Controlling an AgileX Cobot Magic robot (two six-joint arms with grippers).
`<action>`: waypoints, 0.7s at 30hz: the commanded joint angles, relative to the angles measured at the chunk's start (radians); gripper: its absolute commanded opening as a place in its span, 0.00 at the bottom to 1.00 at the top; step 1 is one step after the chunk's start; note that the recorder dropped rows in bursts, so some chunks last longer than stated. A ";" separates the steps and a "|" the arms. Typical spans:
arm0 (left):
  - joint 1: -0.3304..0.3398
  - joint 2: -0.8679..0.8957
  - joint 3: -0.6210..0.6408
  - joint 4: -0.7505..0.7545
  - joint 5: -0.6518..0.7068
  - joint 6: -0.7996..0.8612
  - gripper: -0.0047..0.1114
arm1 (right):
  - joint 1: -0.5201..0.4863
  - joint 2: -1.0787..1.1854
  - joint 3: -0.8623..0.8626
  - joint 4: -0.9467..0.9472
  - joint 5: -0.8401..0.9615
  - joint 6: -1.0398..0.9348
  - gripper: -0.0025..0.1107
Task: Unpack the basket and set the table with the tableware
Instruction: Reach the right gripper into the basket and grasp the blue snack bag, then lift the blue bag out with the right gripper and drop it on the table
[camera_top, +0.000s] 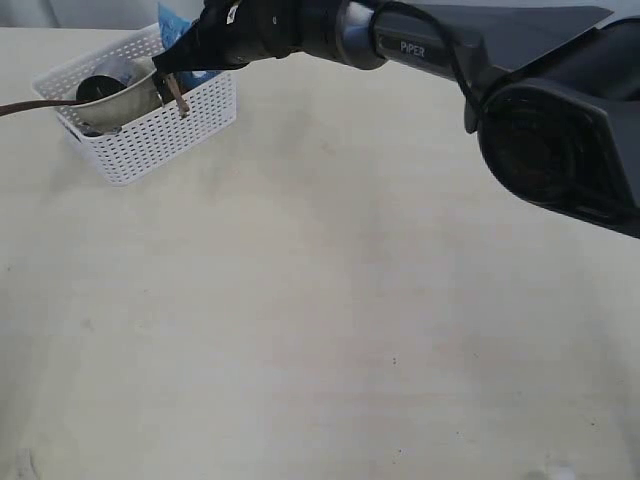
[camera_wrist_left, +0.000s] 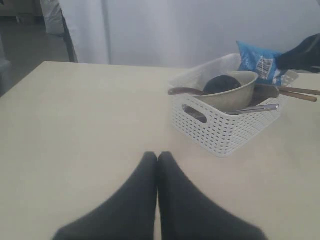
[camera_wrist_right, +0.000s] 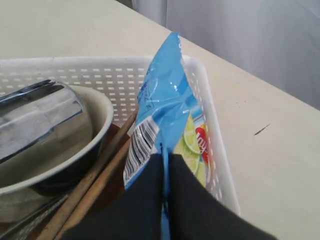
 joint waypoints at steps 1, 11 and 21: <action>0.002 -0.003 0.007 0.000 -0.003 0.000 0.04 | -0.002 -0.005 -0.005 0.006 -0.010 -0.001 0.02; 0.002 -0.003 0.007 0.000 -0.003 0.000 0.04 | -0.002 -0.074 -0.005 0.006 -0.003 -0.003 0.02; 0.002 -0.003 0.007 0.000 -0.003 0.000 0.04 | -0.005 -0.131 -0.005 -0.003 0.032 -0.003 0.02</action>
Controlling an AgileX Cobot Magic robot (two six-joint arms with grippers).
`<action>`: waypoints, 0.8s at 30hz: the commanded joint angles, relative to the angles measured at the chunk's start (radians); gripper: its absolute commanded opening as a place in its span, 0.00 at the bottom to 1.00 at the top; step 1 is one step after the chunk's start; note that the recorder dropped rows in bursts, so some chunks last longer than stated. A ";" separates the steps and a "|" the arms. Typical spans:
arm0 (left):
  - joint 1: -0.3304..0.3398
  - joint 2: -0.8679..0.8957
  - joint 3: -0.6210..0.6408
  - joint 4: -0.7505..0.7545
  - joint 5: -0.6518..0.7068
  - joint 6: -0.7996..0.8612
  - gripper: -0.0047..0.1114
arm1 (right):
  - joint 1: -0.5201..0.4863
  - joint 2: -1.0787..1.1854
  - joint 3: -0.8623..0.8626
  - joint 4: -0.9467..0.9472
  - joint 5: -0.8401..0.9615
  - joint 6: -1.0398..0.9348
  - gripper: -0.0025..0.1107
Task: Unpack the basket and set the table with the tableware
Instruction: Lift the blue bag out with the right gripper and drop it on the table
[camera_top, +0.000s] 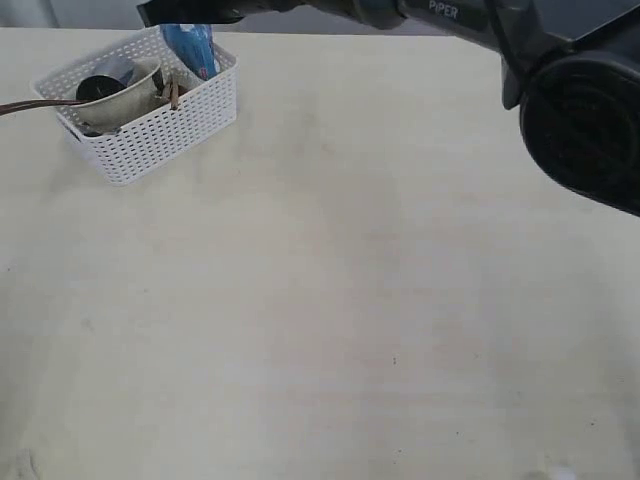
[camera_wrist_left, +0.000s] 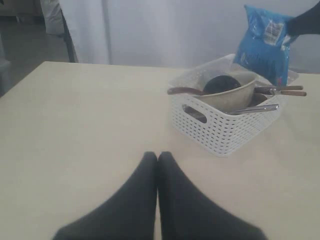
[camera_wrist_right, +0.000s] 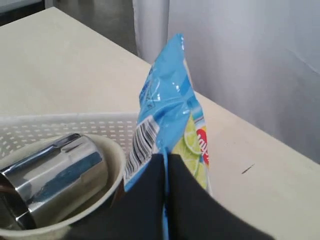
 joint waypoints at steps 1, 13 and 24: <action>0.002 -0.003 0.007 0.000 -0.003 0.000 0.04 | -0.005 -0.037 -0.005 -0.011 0.028 -0.003 0.02; 0.002 -0.003 0.007 0.000 -0.003 0.000 0.04 | -0.026 -0.243 -0.005 -0.096 0.335 0.083 0.02; 0.002 -0.003 0.007 0.000 -0.003 0.000 0.04 | -0.288 -0.535 0.317 0.107 0.553 -0.060 0.02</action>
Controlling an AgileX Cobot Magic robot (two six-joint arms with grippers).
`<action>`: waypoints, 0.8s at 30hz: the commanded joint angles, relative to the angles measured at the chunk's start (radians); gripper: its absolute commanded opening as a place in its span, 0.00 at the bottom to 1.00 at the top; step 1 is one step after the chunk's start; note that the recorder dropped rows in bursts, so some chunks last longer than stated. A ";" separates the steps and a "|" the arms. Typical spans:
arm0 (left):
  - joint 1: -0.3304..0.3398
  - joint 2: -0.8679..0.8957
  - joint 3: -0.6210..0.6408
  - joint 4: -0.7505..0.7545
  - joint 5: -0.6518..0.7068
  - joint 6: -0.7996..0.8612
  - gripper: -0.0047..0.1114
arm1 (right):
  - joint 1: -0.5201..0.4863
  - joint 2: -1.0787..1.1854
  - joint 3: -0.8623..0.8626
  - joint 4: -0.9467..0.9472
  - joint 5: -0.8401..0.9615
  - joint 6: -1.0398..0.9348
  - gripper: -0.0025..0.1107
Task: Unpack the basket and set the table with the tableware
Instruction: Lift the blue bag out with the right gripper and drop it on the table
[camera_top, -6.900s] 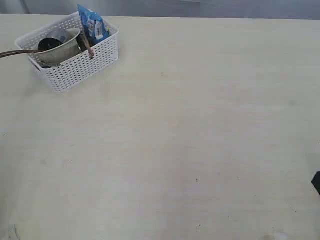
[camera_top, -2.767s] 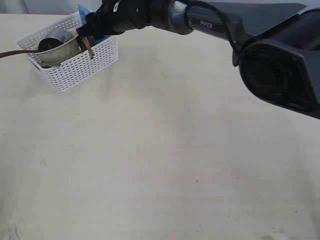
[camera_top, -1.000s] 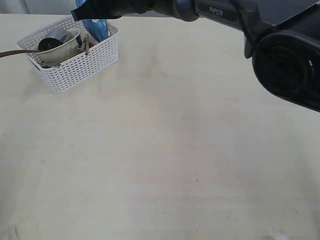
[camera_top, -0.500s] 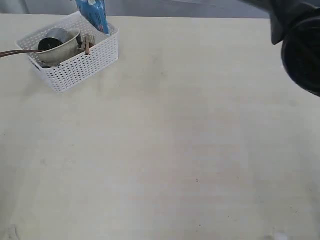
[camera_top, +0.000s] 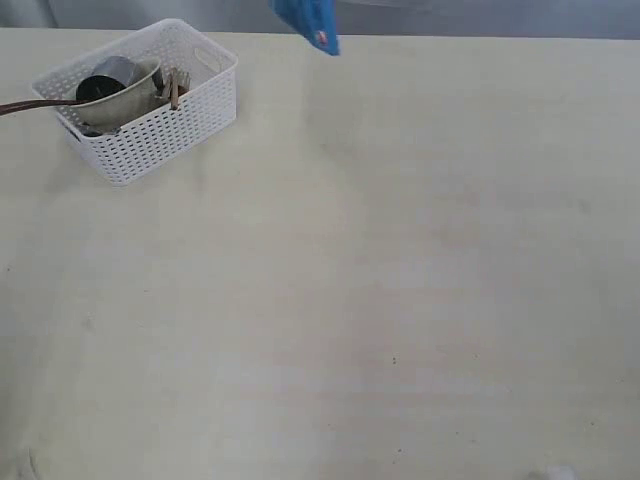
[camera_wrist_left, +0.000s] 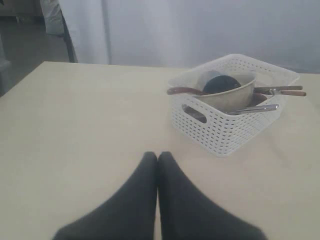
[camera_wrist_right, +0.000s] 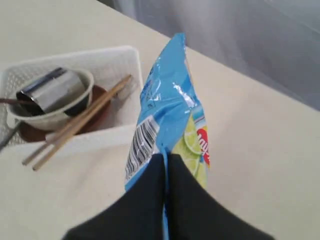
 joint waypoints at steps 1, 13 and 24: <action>0.002 -0.003 0.007 0.000 -0.003 0.000 0.04 | -0.145 -0.162 0.226 0.185 -0.016 -0.165 0.02; 0.002 -0.003 0.007 0.000 -0.003 0.000 0.04 | -0.444 -0.239 0.460 0.647 0.268 -0.536 0.02; 0.002 -0.003 0.007 0.000 -0.003 0.000 0.04 | -0.491 0.010 0.434 0.642 0.414 -0.647 0.02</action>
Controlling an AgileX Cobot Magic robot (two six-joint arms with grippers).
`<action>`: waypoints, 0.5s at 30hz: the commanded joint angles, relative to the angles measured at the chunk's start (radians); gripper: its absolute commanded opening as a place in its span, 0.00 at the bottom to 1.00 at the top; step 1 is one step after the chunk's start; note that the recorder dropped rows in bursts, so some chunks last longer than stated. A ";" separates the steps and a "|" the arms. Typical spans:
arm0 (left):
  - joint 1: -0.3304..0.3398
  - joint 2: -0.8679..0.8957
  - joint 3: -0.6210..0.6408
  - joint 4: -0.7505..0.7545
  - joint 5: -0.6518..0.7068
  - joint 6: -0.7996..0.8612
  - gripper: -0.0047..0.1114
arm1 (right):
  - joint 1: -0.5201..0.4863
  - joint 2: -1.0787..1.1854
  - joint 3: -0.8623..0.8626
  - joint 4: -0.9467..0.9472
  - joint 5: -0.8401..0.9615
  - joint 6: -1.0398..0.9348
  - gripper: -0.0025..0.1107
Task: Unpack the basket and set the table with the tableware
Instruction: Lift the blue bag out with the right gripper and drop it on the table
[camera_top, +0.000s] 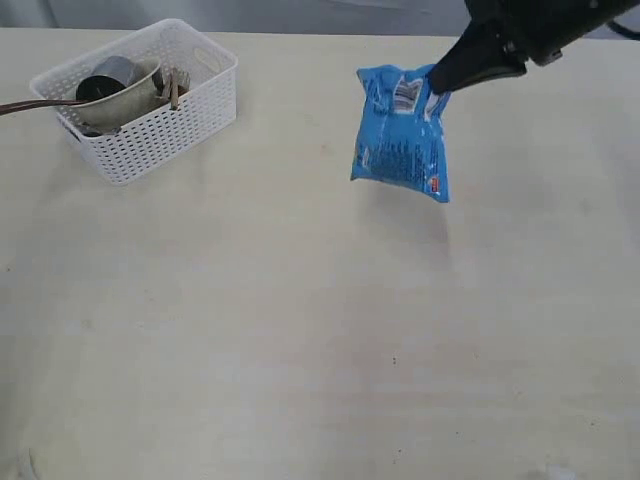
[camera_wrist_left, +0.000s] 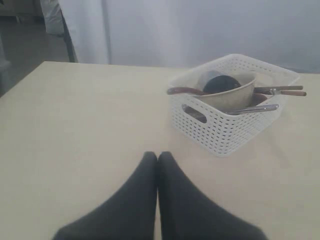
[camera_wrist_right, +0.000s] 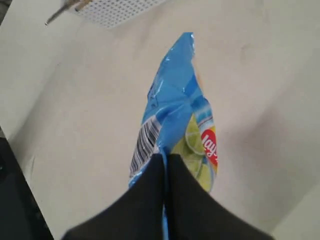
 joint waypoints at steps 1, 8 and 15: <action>0.002 -0.003 0.007 0.000 -0.003 0.000 0.04 | -0.046 0.113 -0.043 0.009 0.007 -0.027 0.02; 0.002 -0.003 0.007 0.000 -0.003 0.000 0.04 | -0.093 0.260 -0.115 0.011 0.007 -0.020 0.02; 0.002 -0.003 0.007 0.000 -0.003 0.000 0.04 | -0.115 0.368 -0.184 -0.028 0.007 0.018 0.02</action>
